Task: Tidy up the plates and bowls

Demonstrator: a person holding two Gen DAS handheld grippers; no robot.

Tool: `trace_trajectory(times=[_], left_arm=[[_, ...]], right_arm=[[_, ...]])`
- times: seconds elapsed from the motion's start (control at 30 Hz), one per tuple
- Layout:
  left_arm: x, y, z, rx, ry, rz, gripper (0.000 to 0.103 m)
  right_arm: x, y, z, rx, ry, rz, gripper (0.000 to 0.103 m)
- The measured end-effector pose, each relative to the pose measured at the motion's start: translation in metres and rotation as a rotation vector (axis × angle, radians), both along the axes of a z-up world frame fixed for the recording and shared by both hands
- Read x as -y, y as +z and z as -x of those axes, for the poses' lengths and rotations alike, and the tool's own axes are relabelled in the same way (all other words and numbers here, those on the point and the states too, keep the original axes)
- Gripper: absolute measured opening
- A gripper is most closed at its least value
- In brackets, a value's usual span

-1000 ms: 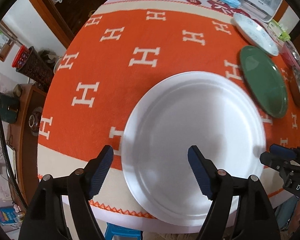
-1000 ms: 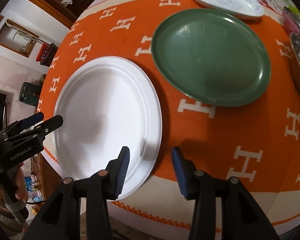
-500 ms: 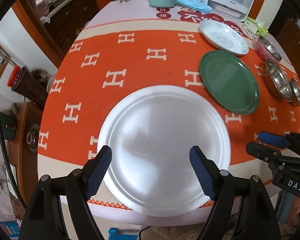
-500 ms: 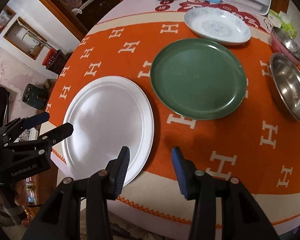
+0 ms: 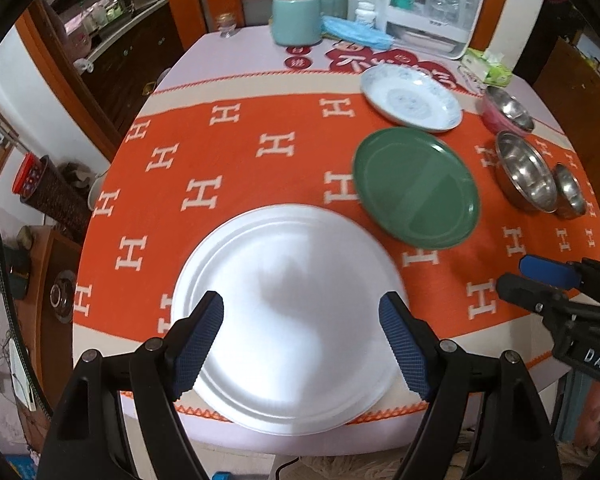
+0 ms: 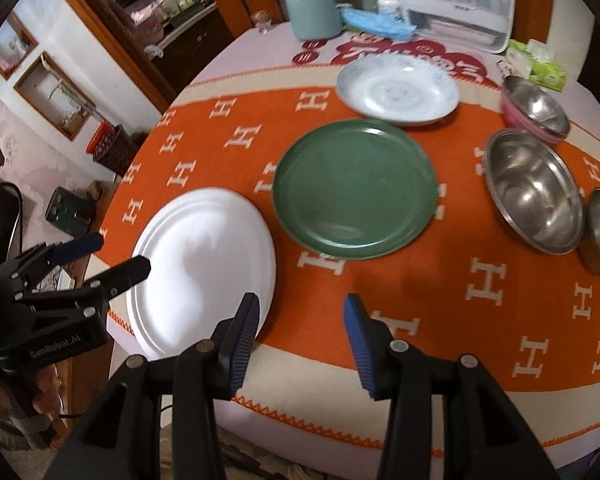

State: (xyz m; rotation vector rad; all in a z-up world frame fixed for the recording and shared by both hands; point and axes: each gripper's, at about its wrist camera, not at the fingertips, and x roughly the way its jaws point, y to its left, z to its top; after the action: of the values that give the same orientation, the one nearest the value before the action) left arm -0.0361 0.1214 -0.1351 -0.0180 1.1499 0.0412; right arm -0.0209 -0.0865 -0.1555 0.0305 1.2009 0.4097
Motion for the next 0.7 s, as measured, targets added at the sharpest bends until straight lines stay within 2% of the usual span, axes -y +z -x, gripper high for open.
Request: trace_trajectory(times=[0.33, 0.7], left_arm=[[0.037, 0.025, -0.012, 0.076, -0.073, 0.01, 0.079], [0.057, 0.029, -0.054, 0.089, -0.135, 0.016, 0.08]], right_arm=[[0.04, 0.03, -0.006, 0.06, -0.071, -0.048, 0.044], [0.054, 0.031, -0.026, 0.068, -0.12, -0.036, 0.044]])
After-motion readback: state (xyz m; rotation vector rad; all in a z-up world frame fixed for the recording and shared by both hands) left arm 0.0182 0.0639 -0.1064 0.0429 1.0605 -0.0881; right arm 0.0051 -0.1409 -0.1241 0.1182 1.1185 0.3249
